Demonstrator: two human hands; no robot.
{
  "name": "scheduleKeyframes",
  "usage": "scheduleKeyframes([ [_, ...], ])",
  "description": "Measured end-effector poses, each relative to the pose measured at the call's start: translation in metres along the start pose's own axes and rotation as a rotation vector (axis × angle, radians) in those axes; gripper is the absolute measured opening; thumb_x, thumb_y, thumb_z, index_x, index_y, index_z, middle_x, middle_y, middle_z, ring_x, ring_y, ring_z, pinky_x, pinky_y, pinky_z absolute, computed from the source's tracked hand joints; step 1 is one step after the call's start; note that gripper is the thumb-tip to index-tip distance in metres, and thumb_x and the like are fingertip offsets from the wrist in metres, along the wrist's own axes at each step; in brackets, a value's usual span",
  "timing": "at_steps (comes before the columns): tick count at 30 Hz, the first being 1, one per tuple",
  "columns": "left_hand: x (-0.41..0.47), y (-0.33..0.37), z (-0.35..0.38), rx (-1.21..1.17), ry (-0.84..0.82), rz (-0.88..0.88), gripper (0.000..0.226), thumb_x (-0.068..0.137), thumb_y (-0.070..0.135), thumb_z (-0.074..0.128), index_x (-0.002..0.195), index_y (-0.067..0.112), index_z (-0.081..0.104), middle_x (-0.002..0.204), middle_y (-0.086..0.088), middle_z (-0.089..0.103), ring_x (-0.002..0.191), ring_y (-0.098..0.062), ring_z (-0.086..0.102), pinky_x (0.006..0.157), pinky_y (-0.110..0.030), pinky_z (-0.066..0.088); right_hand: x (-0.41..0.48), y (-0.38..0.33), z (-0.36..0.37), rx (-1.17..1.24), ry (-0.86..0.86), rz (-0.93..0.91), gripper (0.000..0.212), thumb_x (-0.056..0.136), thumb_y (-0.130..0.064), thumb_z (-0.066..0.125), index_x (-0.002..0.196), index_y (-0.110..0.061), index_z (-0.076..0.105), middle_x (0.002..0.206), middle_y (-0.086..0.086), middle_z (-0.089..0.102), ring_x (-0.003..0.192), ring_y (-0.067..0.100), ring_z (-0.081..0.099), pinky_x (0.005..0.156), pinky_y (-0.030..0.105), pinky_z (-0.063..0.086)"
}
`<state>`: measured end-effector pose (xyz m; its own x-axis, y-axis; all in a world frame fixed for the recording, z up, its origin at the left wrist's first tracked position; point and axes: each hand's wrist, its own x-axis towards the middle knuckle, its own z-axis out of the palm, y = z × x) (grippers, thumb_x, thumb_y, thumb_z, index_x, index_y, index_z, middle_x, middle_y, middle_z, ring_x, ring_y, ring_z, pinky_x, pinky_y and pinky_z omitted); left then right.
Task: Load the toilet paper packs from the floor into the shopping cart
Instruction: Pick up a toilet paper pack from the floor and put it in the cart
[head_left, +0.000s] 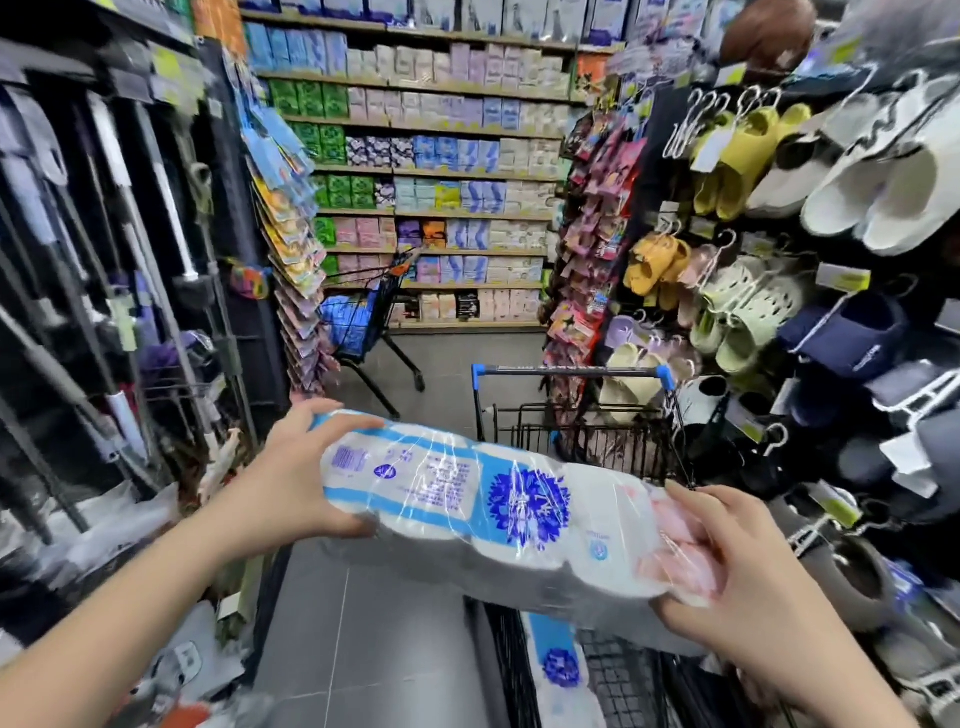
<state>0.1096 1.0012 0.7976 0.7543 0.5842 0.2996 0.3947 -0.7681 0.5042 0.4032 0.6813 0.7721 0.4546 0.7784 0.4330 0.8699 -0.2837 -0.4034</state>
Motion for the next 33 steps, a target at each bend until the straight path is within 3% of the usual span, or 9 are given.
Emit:
scheduleKeyframes([
  [3,0.039,-0.011,0.016,0.006,-0.028,0.009,0.097,0.043,0.053,0.087,0.132,0.054,0.048,0.136,0.013,0.031,0.137,-0.011,0.031,0.116,-0.032,0.032,0.025,0.006,0.004,0.021,0.028,-0.004,0.088,0.048,-0.040,0.069,0.135,-0.031,0.057,0.128,-0.055,0.028,0.117,0.002,0.041,0.100,0.012,0.031],
  [6,0.078,-0.019,0.034,-0.017,-0.078,0.046,0.095,0.042,0.052,0.087,0.127,0.061,0.046,0.133,0.014,0.032,0.132,-0.008,0.034,0.114,-0.030,0.033,0.037,0.023,0.009,0.018,0.041,0.095,0.089,0.048,-0.042,0.068,0.135,-0.033,0.056,0.114,-0.040,0.035,0.119,0.004,0.044,0.098,0.002,0.027],
  [12,0.171,-0.020,0.089,-0.070,-0.213,0.159,0.096,0.042,0.052,0.085,0.129,0.061,0.047,0.135,0.016,0.030,0.136,-0.012,0.035,0.115,-0.033,0.035,0.037,0.055,0.017,-0.069,0.031,0.352,0.097,0.049,-0.040,0.074,0.143,-0.033,0.052,0.134,-0.006,0.044,0.132,0.012,0.043,0.105,0.026,0.036],
  [18,0.268,-0.016,0.154,-0.142,-0.357,0.326,0.096,0.042,0.051,0.085,0.131,0.055,0.050,0.137,0.011,0.032,0.138,-0.010,0.030,0.116,-0.032,0.031,0.041,0.073,0.034,-0.175,0.104,0.575,0.094,0.051,-0.034,0.073,0.143,-0.021,0.056,0.127,-0.011,0.044,0.132,0.014,0.043,0.105,0.014,0.027],
  [24,0.359,-0.030,0.220,-0.191,-0.507,0.477,0.096,0.043,0.052,0.088,0.130,0.058,0.047,0.133,0.020,0.026,0.139,-0.012,0.030,0.114,-0.031,0.031,0.055,0.073,0.071,-0.198,0.120,0.856,0.111,0.049,-0.051,0.072,0.153,-0.035,0.039,0.135,-0.014,0.031,0.128,0.006,0.039,0.104,0.020,0.031],
  [29,0.398,-0.021,0.263,-0.209,-0.651,0.579,0.097,0.040,0.059,0.082,0.131,0.055,0.047,0.140,0.009,0.026,0.138,-0.021,0.030,0.117,-0.037,0.030,0.048,0.063,0.100,-0.259,0.138,1.055,0.111,0.047,-0.052,0.070,0.152,-0.035,0.040,0.137,-0.011,0.034,0.128,0.011,0.044,0.100,0.028,0.042],
  [33,0.405,-0.010,0.296,-0.228,-0.744,0.681,0.094,0.039,0.065,0.079,0.126,0.060,0.044,0.131,0.014,0.025,0.132,-0.013,0.031,0.113,-0.026,0.027,0.029,0.055,0.113,-0.245,0.157,1.180,0.111,0.047,-0.049,0.073,0.152,-0.033,0.041,0.140,-0.007,0.036,0.131,0.014,0.044,0.108,0.031,0.042],
])
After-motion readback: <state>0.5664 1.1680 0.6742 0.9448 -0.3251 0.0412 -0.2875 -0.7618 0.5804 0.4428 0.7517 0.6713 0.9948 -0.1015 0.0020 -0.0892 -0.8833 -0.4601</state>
